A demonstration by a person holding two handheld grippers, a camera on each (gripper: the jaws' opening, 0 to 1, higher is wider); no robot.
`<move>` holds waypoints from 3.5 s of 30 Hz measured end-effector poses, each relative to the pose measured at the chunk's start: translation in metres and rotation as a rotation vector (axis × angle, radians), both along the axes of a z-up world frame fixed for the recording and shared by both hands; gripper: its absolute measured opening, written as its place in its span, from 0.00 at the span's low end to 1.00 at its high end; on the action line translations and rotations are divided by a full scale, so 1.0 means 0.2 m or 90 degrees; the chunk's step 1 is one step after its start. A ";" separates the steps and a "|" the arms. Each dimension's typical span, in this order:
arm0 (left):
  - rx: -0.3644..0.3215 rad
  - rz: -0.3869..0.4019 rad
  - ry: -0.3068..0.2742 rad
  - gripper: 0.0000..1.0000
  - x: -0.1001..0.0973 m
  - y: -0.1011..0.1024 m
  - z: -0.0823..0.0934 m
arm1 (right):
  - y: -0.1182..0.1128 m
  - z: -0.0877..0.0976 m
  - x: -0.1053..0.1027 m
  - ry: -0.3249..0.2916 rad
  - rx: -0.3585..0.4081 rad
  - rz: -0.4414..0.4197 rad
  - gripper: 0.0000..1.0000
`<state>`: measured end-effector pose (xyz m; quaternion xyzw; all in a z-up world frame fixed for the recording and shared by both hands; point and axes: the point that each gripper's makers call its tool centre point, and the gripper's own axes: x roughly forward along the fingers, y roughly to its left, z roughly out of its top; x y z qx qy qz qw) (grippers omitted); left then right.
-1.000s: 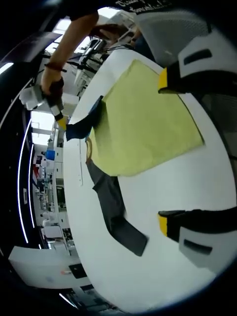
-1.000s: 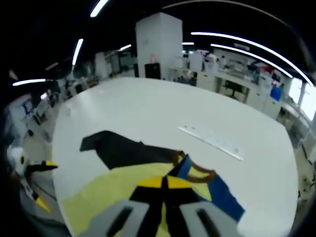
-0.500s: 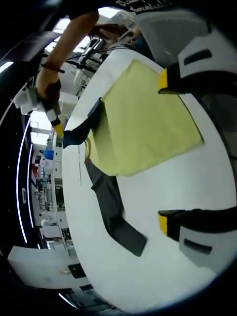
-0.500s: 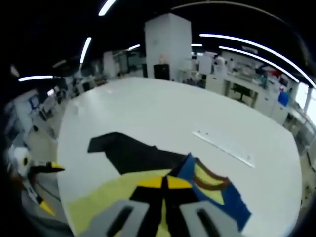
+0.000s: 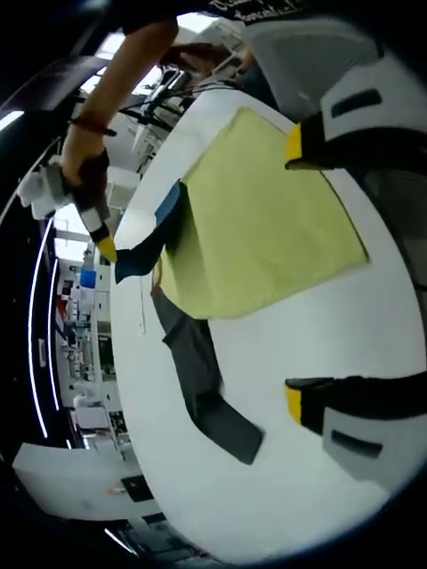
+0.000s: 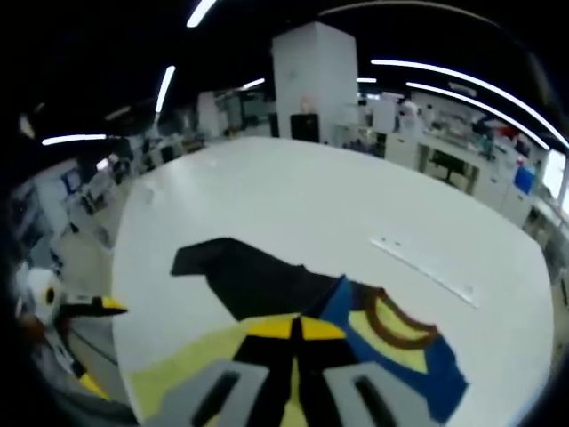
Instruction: Fold the garment on the visible template until the final outline fits inside the template.
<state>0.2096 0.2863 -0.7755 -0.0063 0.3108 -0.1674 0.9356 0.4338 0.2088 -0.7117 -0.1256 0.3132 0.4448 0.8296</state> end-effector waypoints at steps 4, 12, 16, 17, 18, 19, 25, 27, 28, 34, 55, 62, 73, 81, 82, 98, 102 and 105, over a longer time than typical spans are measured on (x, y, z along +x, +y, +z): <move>-0.002 0.004 -0.001 0.94 0.00 0.00 0.00 | 0.04 -0.02 -0.02 0.003 -0.001 0.011 0.00; -0.004 0.006 0.001 0.94 0.00 0.00 0.00 | 0.07 -0.11 -0.03 0.006 -0.021 0.026 0.00; -0.003 0.006 0.001 0.94 0.00 0.01 0.00 | 0.09 -0.17 -0.06 0.022 -0.024 0.028 0.00; -0.004 0.006 0.001 0.94 0.00 0.01 0.00 | 0.09 -0.18 -0.06 0.025 -0.025 0.029 0.00; -0.004 0.006 0.001 0.94 0.00 0.01 0.00 | 0.10 -0.20 -0.07 0.027 -0.025 0.030 0.00; -0.004 0.006 0.001 0.94 0.00 0.01 0.00 | 0.10 -0.22 -0.08 0.029 -0.026 0.030 0.00; -0.002 0.005 0.001 0.94 0.00 0.01 0.00 | 0.13 -0.32 -0.11 0.059 -0.016 0.023 0.00; -0.001 0.005 0.003 0.94 0.00 0.01 -0.01 | 0.14 -0.35 -0.11 0.073 -0.013 0.022 0.00; 0.000 0.005 0.004 0.94 0.00 0.01 -0.01 | 0.14 -0.36 -0.14 0.079 -0.010 0.019 0.00; 0.000 0.008 0.003 0.95 -0.01 0.02 -0.01 | 0.16 -0.45 -0.23 0.126 0.007 0.026 0.00; 0.012 0.038 -0.015 0.99 0.02 0.14 0.03 | -0.13 -0.41 -0.16 0.073 0.000 -0.017 0.82; 0.007 0.043 -0.019 0.99 0.02 0.17 0.03 | -0.33 -0.37 -0.09 0.051 -0.004 -0.055 0.88; 0.014 0.043 -0.021 0.99 0.02 0.15 0.06 | -0.63 -0.36 -0.07 0.050 0.008 -0.108 0.87; 0.014 0.035 -0.020 0.99 0.02 0.14 0.06 | -0.86 -0.42 -0.06 0.062 0.000 -0.156 0.81; 0.014 0.034 -0.020 0.99 0.02 0.14 0.06 | -0.90 -0.43 -0.07 0.064 -0.007 -0.162 0.80; 0.018 0.025 -0.010 0.99 0.02 0.09 0.07 | -1.14 -0.50 -0.08 0.078 0.011 -0.239 0.43; 0.020 0.023 -0.007 0.99 0.02 0.07 0.07 | -1.19 -0.54 -0.08 0.081 0.003 -0.254 0.32; 0.021 0.022 -0.004 0.99 0.02 0.08 0.07 | -1.23 -0.57 -0.06 0.085 0.000 -0.265 0.24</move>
